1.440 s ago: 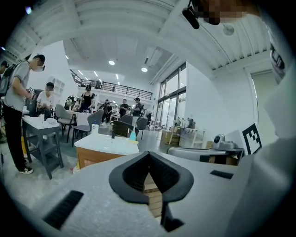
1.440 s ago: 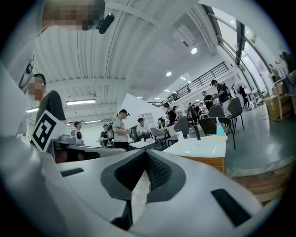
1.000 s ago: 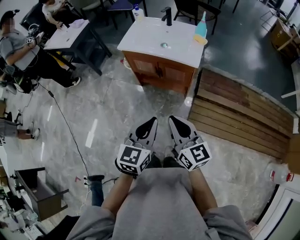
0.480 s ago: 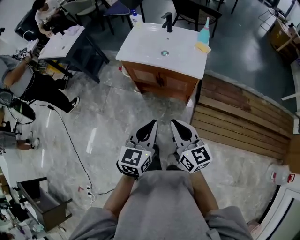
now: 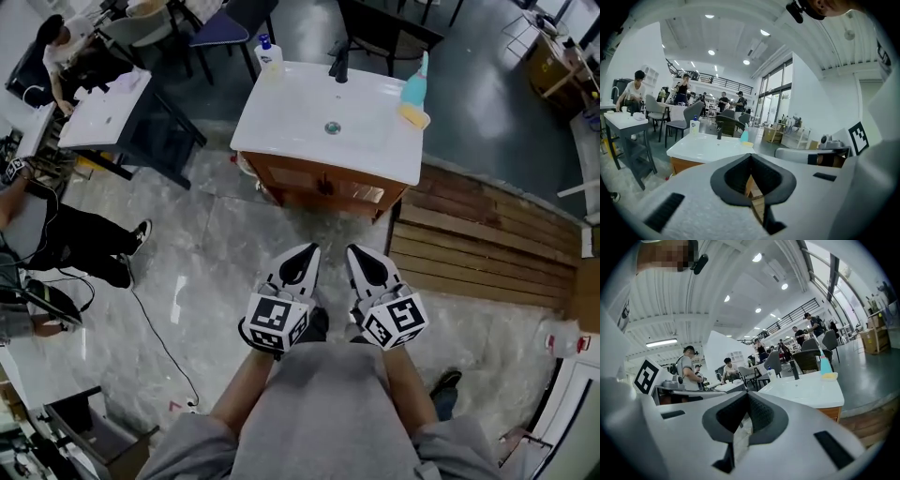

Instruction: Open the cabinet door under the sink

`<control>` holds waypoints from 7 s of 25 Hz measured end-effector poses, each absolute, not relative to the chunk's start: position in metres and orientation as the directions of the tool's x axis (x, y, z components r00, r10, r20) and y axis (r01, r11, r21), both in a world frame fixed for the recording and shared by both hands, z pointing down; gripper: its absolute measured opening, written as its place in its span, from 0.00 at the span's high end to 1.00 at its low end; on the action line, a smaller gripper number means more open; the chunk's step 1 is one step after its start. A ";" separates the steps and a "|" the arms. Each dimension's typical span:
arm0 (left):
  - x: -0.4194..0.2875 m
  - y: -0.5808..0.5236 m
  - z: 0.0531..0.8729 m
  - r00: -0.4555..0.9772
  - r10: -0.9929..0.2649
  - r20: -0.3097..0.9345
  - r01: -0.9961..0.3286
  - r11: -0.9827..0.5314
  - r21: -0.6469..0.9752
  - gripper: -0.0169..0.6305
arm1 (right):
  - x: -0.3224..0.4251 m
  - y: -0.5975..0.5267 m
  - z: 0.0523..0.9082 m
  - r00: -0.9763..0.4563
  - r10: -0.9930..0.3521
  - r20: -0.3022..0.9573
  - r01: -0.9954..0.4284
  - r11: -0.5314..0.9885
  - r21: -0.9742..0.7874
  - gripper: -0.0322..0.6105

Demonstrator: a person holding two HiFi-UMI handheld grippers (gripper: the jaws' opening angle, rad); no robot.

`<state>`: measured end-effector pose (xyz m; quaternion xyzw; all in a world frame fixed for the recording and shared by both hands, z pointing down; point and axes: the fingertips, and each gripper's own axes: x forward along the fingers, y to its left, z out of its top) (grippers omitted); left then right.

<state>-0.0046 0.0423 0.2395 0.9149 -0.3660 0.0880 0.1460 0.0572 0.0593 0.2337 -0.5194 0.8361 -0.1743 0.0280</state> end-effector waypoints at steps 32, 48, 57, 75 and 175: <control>0.028 -0.112 0.365 0.649 -0.611 0.453 -0.758 -0.572 0.313 0.96 | 0.100 -0.103 0.342 -0.509 -0.806 0.301 -0.828 0.363 -0.426 0.94; 0.046 -0.173 0.465 0.575 -0.622 0.531 -0.814 -0.499 0.297 0.96 | 0.099 -0.169 0.444 -0.599 -0.730 0.329 -0.767 0.405 -0.498 0.94; 0.035 -0.181 0.504 0.597 -0.591 0.543 -0.794 -0.530 0.296 0.96 | 0.092 -0.172 0.488 -0.564 -0.747 0.353 -0.789 0.362 -0.496 0.94; 0.027 -0.198 0.604 0.578 -0.595 0.559 -0.807 -0.517 0.285 0.96 | 0.085 -0.182 0.575 -0.541 -0.740 0.399 -0.801 0.307 -0.515 0.94; -0.007 -0.160 0.722 0.741 -0.482 0.468 -0.660 -0.652 0.373 0.84 | 0.043 -0.126 0.658 -0.355 -0.810 0.467 -0.858 0.084 -0.507 0.94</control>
